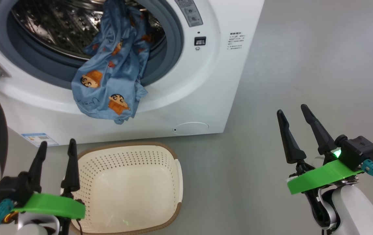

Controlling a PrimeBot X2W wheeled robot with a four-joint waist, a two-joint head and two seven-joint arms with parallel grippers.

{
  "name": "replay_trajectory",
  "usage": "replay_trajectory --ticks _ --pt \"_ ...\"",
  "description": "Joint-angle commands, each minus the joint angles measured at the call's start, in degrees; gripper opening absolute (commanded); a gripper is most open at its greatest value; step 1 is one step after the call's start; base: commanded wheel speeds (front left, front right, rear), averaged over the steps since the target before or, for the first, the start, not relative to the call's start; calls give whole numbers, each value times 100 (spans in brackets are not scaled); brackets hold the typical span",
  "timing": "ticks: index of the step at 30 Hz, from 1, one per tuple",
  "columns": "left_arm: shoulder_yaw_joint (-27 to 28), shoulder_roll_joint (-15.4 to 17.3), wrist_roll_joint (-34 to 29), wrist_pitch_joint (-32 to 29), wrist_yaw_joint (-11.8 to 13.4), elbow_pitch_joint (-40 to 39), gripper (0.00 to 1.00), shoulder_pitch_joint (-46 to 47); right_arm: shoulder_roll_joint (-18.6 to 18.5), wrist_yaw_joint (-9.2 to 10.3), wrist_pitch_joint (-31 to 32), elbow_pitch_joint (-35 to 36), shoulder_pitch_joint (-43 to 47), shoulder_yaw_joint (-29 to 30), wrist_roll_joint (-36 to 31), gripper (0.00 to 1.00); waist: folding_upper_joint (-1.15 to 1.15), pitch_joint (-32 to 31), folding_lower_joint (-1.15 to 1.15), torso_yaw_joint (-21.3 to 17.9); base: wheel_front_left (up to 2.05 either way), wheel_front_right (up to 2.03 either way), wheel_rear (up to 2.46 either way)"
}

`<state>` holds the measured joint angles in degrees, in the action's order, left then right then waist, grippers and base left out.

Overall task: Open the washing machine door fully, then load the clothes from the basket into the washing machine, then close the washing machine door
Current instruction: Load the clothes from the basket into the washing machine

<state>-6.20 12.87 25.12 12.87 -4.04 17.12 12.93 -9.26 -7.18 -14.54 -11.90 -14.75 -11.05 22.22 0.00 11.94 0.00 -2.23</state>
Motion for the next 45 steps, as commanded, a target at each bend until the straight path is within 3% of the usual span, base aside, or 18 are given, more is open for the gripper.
replay_trajectory --ticks 1,11,21,38,45 --pt "155 155 -17 -23 -20 -32 100 274 -7 -31 -46 157 -107 -110 23 100 0 86 0 -52 0 0 0" --pt "-231 192 162 -233 -269 1369 100 1348 202 -31 -46 265 -282 -87 -88 100 0 704 0 -361 0 0 0" --pt "-617 417 398 -284 -340 2764 100 2558 466 -31 -46 429 -444 -45 -237 100 0 1394 0 -862 0 0 0" --pt "-888 913 1076 -567 -344 4211 100 4035 633 -31 -46 641 -550 -63 -232 100 0 2115 0 -1505 0 0 0" --pt "-749 1043 1217 -66 -344 4512 100 4558 636 -31 -46 740 -575 -80 -107 100 0 2311 0 -1630 0 0 0"
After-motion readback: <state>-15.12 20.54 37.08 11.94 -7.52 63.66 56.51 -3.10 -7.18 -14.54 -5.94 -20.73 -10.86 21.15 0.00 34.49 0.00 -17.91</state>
